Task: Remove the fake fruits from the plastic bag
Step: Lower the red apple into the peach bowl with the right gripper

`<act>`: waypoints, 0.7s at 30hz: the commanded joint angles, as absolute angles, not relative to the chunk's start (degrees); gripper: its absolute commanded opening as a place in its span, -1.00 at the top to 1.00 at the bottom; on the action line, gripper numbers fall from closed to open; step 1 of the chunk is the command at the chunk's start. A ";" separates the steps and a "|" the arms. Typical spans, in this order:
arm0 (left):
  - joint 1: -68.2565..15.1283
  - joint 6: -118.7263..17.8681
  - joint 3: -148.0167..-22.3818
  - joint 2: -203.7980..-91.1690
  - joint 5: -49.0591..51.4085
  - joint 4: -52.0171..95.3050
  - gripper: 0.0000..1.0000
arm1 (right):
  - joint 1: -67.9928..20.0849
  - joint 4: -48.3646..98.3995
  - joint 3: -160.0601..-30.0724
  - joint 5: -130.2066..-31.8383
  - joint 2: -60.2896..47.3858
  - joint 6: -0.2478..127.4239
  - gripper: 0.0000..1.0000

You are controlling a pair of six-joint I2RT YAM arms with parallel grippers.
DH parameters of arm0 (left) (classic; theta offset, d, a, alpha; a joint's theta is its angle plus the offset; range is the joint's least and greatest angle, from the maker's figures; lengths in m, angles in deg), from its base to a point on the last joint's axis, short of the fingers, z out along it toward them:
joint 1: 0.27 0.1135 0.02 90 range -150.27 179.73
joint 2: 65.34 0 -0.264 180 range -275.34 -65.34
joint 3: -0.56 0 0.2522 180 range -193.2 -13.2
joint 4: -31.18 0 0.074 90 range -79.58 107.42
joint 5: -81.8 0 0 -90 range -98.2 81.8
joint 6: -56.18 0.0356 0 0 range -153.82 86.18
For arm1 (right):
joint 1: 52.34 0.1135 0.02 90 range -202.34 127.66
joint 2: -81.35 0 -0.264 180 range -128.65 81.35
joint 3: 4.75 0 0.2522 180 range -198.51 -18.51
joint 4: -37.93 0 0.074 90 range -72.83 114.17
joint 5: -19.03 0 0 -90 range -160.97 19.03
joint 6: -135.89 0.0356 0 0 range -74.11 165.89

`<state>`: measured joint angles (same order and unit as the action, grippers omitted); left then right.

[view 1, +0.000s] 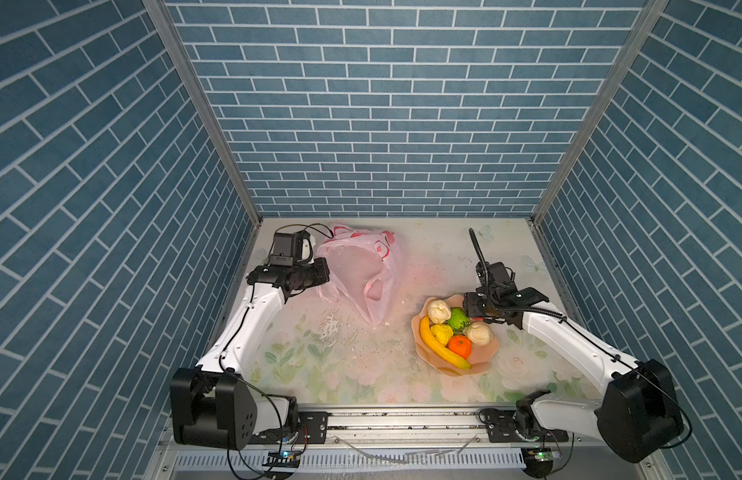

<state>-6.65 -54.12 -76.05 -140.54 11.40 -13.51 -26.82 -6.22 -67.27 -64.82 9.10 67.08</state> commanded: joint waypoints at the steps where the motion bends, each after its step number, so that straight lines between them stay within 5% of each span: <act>1: -6.43 -53.24 -75.51 -140.22 11.72 -13.25 0.80 | -27.54 -4.97 -65.81 -65.34 8.41 67.69 0.05; 15: -6.43 -53.24 -75.51 -140.45 11.89 -13.34 0.80 | -28.87 -3.45 -64.57 -65.97 6.03 67.86 -0.15; 21: -6.43 -53.02 -75.51 -140.58 11.80 -13.30 0.80 | -28.96 -3.48 -64.35 -66.14 6.33 67.97 -0.39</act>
